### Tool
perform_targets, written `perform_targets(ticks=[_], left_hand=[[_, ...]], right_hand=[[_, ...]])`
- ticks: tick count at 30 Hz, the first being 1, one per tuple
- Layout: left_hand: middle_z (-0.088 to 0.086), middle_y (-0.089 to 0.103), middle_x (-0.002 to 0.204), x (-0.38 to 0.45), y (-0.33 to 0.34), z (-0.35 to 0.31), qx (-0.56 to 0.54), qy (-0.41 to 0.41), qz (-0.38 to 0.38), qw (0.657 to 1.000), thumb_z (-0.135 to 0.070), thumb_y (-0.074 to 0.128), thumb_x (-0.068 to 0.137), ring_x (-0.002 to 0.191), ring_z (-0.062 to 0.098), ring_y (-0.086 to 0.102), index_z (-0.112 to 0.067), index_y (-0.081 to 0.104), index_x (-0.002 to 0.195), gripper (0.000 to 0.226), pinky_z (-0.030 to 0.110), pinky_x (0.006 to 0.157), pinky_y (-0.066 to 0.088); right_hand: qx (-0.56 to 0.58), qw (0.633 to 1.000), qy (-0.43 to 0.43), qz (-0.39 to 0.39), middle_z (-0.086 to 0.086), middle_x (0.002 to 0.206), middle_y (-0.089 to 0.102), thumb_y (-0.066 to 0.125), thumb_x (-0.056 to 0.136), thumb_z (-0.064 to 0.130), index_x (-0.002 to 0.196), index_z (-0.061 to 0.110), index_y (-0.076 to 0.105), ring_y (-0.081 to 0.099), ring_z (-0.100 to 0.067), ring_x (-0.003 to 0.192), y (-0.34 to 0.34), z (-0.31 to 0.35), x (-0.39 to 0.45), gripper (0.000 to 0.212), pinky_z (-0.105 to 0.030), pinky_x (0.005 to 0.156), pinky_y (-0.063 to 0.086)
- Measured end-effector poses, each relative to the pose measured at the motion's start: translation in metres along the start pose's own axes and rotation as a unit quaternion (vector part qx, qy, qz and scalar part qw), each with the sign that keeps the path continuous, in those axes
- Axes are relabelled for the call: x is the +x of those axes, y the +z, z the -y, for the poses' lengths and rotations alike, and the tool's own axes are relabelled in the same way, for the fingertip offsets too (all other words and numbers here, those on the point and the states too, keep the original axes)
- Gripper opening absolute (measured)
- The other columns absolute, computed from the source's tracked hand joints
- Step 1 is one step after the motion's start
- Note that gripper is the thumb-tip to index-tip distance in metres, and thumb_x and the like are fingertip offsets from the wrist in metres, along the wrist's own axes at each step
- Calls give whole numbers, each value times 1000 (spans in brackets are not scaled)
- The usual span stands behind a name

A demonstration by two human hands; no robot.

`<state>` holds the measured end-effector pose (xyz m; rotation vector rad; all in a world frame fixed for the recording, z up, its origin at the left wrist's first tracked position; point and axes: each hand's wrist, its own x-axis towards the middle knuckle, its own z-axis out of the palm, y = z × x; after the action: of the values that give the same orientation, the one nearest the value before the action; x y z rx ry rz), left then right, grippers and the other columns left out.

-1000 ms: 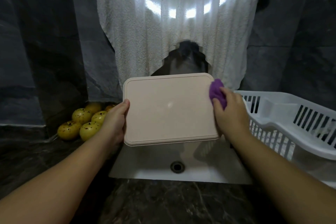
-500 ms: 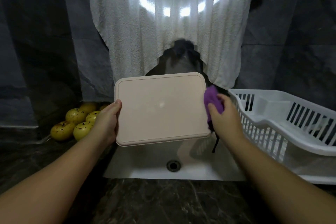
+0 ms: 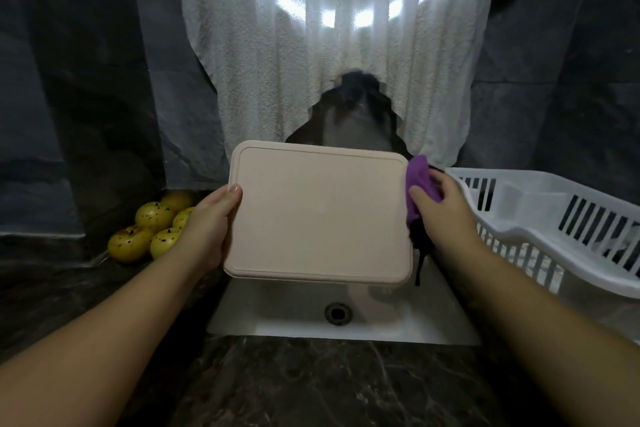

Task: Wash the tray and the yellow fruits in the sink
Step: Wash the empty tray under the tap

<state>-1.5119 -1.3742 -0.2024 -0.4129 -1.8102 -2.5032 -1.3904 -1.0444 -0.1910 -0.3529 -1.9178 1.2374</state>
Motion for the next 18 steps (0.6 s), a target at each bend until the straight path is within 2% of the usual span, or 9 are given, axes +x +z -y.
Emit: perform_targets(ticks=[2,3,5,7,9,11,14,18], left_hand=[[7,80,103,-4,0,2,18,14,17,1000,-24,53,108,86,18,76,-17,74,111,22,34,77,62],[6,80,101,-6,1,2,21,23,21,999,-24,53,108,86,17,75,-18,74,110,22,33,76,62],[2,80,96,-7,5,-1,20,42,26,999,-21,53,108,83,14,73,-18,73,108,21,31,76,60],[0,79,93,-9,10,-7,38,67,43,996,-20,55,107,81,12,72,-18,74,107,19,27,73,60],[-1,77,91,-11,18,-11,81,100,79,989,-19,58,105,79,10,70,-18,75,105,16,24,70,59],[-5,76,89,-13,28,-13,104,128,124,979,-18,62,103,79,7,68,-19,74,104,13,21,71,58],[-10,74,89,-14,36,-12,115,151,160,969,-25,69,97,83,5,66,-23,73,103,7,21,76,55],[-11,71,88,-17,37,-7,142,161,161,963,-54,69,81,83,7,63,-24,69,101,36,27,78,52]], right_hand=[[-1,1000,-22,-3,8,119,64,65,94,36,144,31,52,63,-4,95,-5,17,13,51,-20,79,52],[-22,999,-43,10,12,114,63,65,94,36,143,34,53,62,-2,94,-7,26,18,51,-16,74,50],[-90,990,-90,55,14,113,61,66,94,35,143,36,53,63,-11,98,-11,46,25,51,-24,80,51],[-183,968,-134,108,8,124,61,64,96,36,145,36,51,60,-18,108,-9,63,26,51,-36,91,52],[-243,941,-178,154,2,137,60,61,98,38,148,34,49,58,-22,118,-1,75,23,51,-38,98,49],[-225,935,-208,177,2,140,61,59,99,38,149,32,49,58,-20,121,11,87,16,51,-35,99,46],[-160,942,-218,198,9,130,63,62,96,41,145,35,50,60,-14,113,28,105,4,50,-31,91,46],[-157,935,-223,225,16,116,62,65,87,61,137,44,49,60,-1,97,43,119,-3,55,-25,83,48]])
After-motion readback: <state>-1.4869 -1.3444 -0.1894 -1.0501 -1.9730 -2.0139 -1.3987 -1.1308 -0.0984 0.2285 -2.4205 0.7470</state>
